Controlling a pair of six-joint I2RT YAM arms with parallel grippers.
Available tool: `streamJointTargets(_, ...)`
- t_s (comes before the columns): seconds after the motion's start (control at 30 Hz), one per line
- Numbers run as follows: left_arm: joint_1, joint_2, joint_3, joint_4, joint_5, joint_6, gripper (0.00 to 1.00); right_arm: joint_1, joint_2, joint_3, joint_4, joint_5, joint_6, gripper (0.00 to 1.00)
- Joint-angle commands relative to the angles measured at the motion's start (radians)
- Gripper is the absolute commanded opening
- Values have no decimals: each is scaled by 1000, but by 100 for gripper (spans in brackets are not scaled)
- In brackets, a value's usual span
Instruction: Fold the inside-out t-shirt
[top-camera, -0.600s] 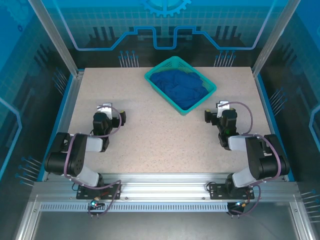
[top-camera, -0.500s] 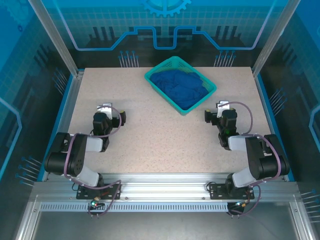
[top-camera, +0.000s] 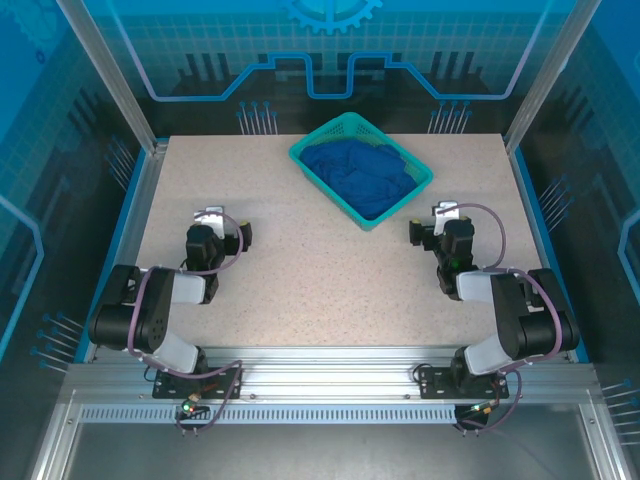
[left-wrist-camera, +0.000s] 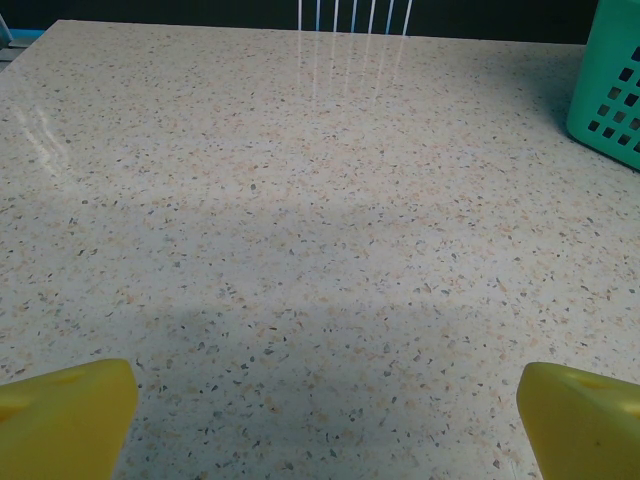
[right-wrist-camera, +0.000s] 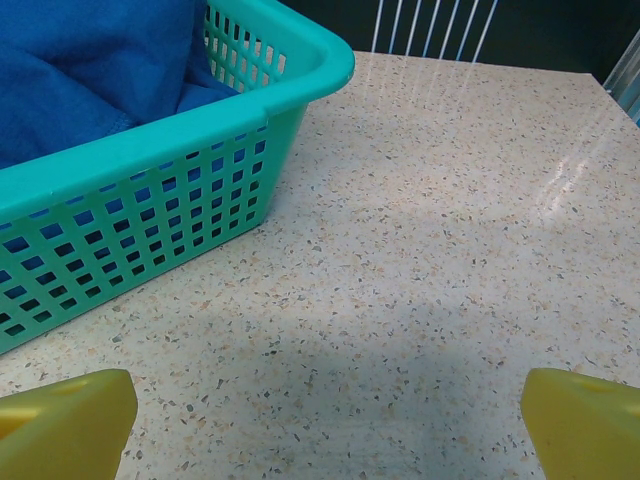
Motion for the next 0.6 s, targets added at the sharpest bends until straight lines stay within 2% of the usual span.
streamJointTargets(0.0,10,4,18,13,21,0,99,-4,8,-9,24,-11,2,100)
streamJointTargets(0.13,12,2,16,15,21,0,99,-4,7,-9,25,-11,2,100)
streamJointTargets(0.2,12,-16,14,9,-18,-12,99,-3,6,-9,32,1,1,100)
streamJointTargets(0.23,12,-55,14,-19,-46,-21,99,6,-20,3,-21,41,15,100)
streamJointTargets(0.27,12,-99,21,-73,-71,-29,99,-4,-29,-3,-11,0,7,100)
streamJointTargets(0.3,12,-157,36,-149,-95,-40,99,5,-50,0,-30,32,2,100)
streamJointTargets(0.33,12,-216,57,-243,-115,-53,99,17,-94,31,-128,93,14,100)
streamJointTargets(0.4,14,-304,113,-421,-170,-166,99,-15,-186,132,-408,98,108,100)
streamJointTargets(0.43,18,-333,134,-484,-140,-210,99,-38,-227,173,-513,98,175,100)
streamJointTargets(0.5,18,-360,147,-505,6,-238,99,-61,-296,215,-641,69,253,100)
streamJointTargets(0.57,13,-362,172,-525,136,-312,99,-21,-341,236,-682,-10,224,100)
